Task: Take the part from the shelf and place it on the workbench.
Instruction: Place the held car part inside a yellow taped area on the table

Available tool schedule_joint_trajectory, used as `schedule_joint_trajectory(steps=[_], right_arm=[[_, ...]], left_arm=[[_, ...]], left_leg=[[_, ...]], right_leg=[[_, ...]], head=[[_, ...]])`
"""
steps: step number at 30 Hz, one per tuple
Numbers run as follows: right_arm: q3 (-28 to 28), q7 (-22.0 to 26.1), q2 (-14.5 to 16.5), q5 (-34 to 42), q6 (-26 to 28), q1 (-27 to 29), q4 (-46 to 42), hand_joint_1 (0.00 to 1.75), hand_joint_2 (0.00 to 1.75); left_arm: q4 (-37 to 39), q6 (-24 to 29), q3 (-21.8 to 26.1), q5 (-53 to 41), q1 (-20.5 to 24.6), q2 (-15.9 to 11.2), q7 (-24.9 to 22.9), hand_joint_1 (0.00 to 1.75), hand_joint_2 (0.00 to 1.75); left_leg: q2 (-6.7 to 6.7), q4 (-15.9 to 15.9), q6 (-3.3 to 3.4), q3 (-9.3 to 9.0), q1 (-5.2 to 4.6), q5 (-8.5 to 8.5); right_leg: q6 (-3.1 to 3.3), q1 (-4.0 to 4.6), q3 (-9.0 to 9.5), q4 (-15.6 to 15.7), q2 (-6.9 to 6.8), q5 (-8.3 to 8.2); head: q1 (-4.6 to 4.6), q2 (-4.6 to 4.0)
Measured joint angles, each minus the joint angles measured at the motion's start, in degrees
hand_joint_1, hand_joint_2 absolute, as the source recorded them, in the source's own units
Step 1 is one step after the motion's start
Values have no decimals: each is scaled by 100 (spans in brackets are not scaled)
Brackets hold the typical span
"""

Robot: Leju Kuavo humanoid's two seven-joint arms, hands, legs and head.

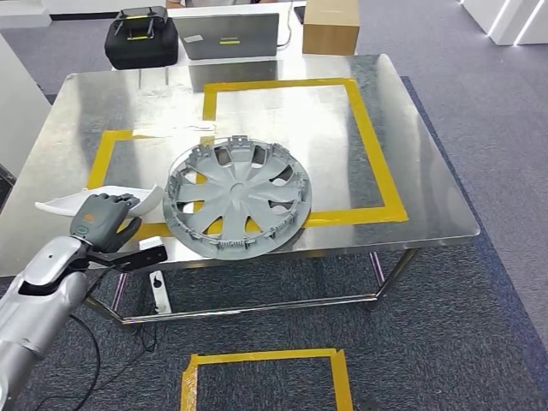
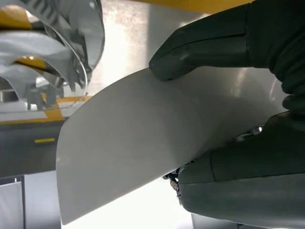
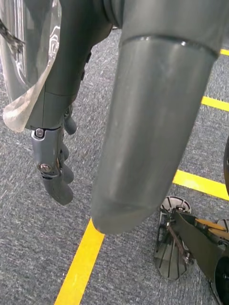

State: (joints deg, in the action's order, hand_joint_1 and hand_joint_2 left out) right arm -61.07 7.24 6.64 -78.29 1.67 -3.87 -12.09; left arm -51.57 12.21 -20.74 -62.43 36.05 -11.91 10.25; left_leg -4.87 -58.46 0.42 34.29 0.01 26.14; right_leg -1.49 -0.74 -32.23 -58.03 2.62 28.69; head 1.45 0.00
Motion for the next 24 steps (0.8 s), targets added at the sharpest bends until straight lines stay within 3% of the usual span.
schedule_joint_trajectory(steps=[4,8,15,24], right_arm=[[0,-63,-3,2,-3,22,0,0,0],[0,19,-4,15,-1,31,0,0,0],[-2,44,-4,59,38,27,0,0,0],[-2,52,-4,73,43,24,0,0,0]], left_arm=[[164,158,-143,46,-12,5,-15,0,175],[244,344,-167,220,-26,3,-29,0,0],[144,472,119,927,-255,122,-53,0,0],[14,496,334,1055,-421,237,-33,0,0]], left_leg=[[0,1,1,1,0,1],[0,2,1,1,1,1],[0,1,1,1,1,1],[0,1,1,1,-1,1]], right_leg=[[0,1,-1,0,0,1],[0,3,-1,0,-1,1],[0,1,1,0,-2,1],[0,0,1,0,-2,1]], head=[[-1,0],[0,0],[0,0],[0,0]])
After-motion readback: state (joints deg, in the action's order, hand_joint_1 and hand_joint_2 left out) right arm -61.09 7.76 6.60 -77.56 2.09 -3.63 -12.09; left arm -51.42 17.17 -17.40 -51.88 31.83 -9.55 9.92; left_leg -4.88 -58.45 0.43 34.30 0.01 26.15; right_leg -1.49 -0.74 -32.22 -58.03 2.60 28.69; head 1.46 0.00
